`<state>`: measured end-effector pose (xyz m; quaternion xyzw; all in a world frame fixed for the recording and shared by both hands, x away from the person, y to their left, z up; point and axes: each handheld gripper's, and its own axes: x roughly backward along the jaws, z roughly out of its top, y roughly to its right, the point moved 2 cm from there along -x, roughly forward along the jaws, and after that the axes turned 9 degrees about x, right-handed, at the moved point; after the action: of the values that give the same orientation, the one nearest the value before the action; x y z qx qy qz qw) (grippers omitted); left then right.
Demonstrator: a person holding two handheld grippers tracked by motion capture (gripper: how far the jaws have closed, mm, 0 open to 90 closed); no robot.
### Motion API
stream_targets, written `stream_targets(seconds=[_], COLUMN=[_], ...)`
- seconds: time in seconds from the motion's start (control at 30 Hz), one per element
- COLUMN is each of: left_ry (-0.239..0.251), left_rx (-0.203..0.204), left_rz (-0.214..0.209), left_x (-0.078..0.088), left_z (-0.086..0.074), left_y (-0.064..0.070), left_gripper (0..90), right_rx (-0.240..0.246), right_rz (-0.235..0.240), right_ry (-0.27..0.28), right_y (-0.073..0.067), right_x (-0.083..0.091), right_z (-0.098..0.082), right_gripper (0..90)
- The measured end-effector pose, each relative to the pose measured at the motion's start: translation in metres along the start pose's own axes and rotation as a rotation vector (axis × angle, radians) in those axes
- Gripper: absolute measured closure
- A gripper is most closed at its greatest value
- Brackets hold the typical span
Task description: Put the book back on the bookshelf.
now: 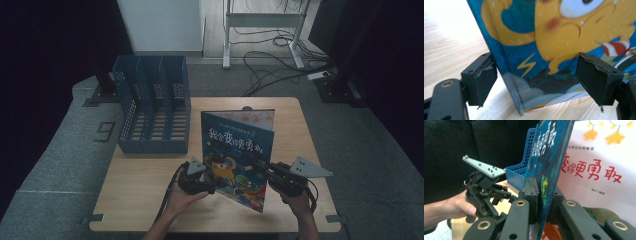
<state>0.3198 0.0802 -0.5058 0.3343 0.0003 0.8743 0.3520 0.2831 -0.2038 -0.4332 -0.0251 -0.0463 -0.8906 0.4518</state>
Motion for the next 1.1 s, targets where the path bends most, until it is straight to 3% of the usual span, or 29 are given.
stream_targets(seconds=[0.3, 0.7, 1.1], left_ry=[0.01, 0.079, 0.129], left_rx=[-0.019, -0.051, -0.084], left_rz=[-0.009, -0.028, -0.045], left_x=[0.003, 0.014, 0.022], left_z=[0.011, 0.032, 0.033], left_y=[0.002, 0.008, 0.014], left_gripper=[17.8, 19.8, 25.1], right_rx=[-0.012, -0.005, 0.045], right_rz=[-0.006, 0.003, -0.087], right_ry=[-0.036, -0.063, -0.137], right_y=[0.005, 0.009, 0.012], right_x=[0.005, 0.012, 0.01], right_z=[-0.007, -0.016, -0.025], right_gripper=[77.6, 74.9, 63.8])
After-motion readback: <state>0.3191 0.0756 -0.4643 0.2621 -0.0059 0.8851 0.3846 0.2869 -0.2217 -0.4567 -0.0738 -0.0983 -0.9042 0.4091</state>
